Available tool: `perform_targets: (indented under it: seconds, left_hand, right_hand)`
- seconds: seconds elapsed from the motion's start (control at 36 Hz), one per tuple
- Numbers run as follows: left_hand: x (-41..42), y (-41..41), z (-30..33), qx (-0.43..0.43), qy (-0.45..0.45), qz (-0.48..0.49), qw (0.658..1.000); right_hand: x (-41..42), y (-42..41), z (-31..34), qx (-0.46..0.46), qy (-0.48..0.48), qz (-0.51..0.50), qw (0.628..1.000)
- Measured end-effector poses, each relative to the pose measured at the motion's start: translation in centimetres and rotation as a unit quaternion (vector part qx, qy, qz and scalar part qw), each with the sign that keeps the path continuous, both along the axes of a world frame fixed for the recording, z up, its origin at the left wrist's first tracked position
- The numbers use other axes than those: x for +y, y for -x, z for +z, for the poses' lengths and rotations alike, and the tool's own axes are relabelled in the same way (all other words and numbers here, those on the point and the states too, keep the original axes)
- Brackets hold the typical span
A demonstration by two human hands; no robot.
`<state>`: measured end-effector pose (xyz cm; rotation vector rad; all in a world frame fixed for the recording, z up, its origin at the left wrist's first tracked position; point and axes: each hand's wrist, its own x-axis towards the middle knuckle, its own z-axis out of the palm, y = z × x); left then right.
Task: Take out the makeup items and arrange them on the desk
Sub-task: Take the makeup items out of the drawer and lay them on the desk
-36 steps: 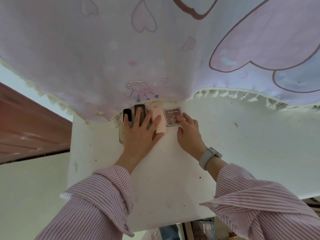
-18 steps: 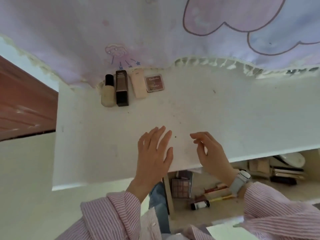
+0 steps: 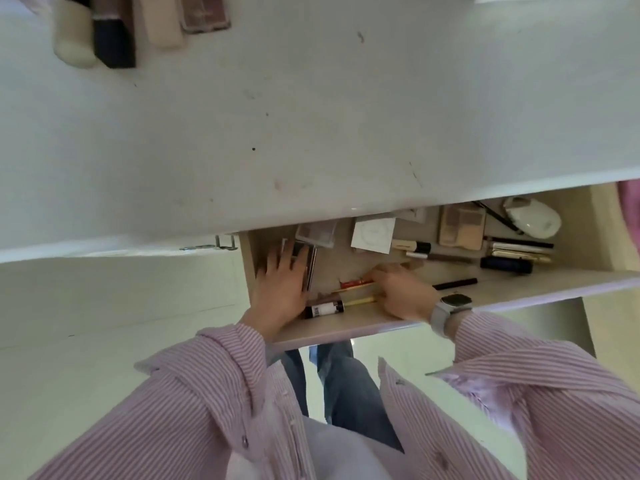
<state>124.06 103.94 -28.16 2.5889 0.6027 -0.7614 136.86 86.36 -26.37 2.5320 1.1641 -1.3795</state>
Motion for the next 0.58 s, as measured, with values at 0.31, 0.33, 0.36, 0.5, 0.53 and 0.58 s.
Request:
perform_targets:
  seconds: [0.31,0.33,0.36,0.5,0.53,0.58]
  left_hand:
    - [-2.3,-1.9,-1.2,0.051,0.004,0.205,0.977]
    - [-2.6,-2.0,-1.3,0.055,-0.001,0.215,0.975]
    - [-2.7,-2.1,-1.4,0.057,-0.006,0.225,0.973]
    - [-3.0,-2.3,-1.4,0.053,-0.018,0.262,0.964]
    - [-3.0,-2.3,-1.5,0.054,-0.019,0.264,0.963]
    - [-3.0,-2.5,-1.6,0.056,-0.023,0.259,0.964]
  right_hand:
    - [0.6,-0.1,-2.1,-0.091,0.004,0.129,0.987]
    - [0.6,-0.1,-2.2,-0.082,0.008,0.127,0.988]
    - [0.5,-0.2,-2.3,-0.069,0.013,0.121,0.99]
    - [0.1,-0.5,-2.9,0.017,0.03,0.063,0.997]
    - [0.1,-0.6,-3.1,0.025,0.038,0.056,0.997]
    - [0.2,-0.6,-3.3,0.04,0.059,0.051,0.996]
